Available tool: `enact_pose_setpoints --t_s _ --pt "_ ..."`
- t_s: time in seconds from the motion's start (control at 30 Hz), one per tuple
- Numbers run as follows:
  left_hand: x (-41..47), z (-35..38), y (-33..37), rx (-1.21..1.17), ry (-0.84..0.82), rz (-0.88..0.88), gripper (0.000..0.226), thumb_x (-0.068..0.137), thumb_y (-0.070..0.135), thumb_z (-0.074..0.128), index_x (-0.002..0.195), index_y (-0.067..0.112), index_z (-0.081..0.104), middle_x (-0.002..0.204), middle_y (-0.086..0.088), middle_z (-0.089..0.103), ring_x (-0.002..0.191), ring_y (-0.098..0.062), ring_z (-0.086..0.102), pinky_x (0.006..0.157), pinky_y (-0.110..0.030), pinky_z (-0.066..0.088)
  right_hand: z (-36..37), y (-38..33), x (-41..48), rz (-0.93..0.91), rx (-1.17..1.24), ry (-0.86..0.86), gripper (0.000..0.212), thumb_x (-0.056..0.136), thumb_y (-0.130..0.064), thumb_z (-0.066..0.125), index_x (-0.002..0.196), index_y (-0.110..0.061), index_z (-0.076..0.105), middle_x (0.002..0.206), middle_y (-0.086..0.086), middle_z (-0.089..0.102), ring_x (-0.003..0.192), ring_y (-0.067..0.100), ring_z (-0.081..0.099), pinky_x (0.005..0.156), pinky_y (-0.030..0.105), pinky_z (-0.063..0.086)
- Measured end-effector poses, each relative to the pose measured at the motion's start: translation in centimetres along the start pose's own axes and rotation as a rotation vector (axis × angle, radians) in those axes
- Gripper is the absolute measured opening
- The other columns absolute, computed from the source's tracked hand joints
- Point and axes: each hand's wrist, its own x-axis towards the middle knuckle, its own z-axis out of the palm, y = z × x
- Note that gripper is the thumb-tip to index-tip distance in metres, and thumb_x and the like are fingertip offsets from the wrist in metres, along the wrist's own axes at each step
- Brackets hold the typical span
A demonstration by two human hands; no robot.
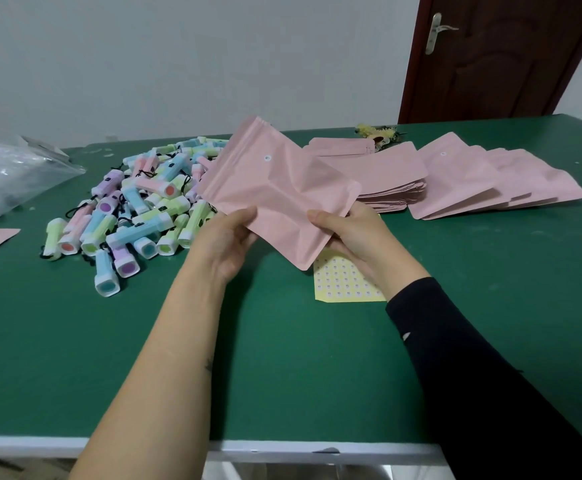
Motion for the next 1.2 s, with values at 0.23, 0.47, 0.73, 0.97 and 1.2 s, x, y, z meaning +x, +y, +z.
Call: enact_pose_setpoints --t_s 0.23,0.47,0.73,0.97,1.2 --pt "0.9 -2.9 1.5 -0.331 0.248 0.006 0.035 0.098 0.008 0.056 0.133 0.011 0.057 0.114 0.002 0.071 0.08 -0.001 0.069 0.067 -0.019 0.057 -2.9 -0.6 0.5 -0.017 0.129 0.062 0.028 0.088 -0.005 0.068 0.115 -0.009 0.064 0.109 0.005 0.074 0.101 0.02 0.07 0.081 0.033 0.059" --pt "-0.8 1.2 -0.9 0.131 0.067 0.089 0.031 0.101 0.01 0.051 0.131 0.014 0.056 0.114 0.007 0.071 0.1 -0.005 0.069 0.082 -0.026 0.054 -8.4 -2.9 1.8 -0.126 0.605 0.264 0.019 0.09 -0.011 0.066 0.109 -0.012 0.064 0.106 0.006 0.074 0.096 0.021 0.072 0.086 0.038 0.058" --pt "1.6 8.7 -2.2 1.15 -0.218 0.436 0.036 0.096 0.016 0.057 0.132 0.022 0.057 0.136 0.007 0.057 0.124 -0.009 0.051 0.097 -0.021 0.036 -12.1 -4.1 5.3 -0.14 0.444 0.533 0.035 0.086 -0.026 0.073 0.115 -0.008 0.065 0.11 0.006 0.072 0.1 0.023 0.069 0.082 0.036 0.057" --pt "7.5 13.9 -5.5 1.816 -0.441 0.561 0.062 0.09 0.046 0.064 0.142 0.021 0.042 0.147 -0.002 0.044 0.139 -0.027 0.031 0.109 -0.045 0.036 -12.7 -3.7 9.0 -0.075 0.249 0.529 0.053 0.07 -0.039 0.081 0.113 -0.013 0.064 0.104 0.002 0.073 0.091 0.023 0.072 0.087 0.04 0.057" --pt "9.5 12.7 -5.6 1.946 -0.484 0.627 0.064 0.092 0.061 0.05 0.144 0.025 0.039 0.133 -0.006 0.056 0.118 -0.031 0.049 0.095 -0.039 0.043 -12.5 -2.8 10.8 -0.017 0.168 0.459 0.056 0.068 -0.041 0.081 0.112 -0.012 0.062 0.111 0.012 0.071 0.108 0.033 0.067 0.084 0.051 0.057"
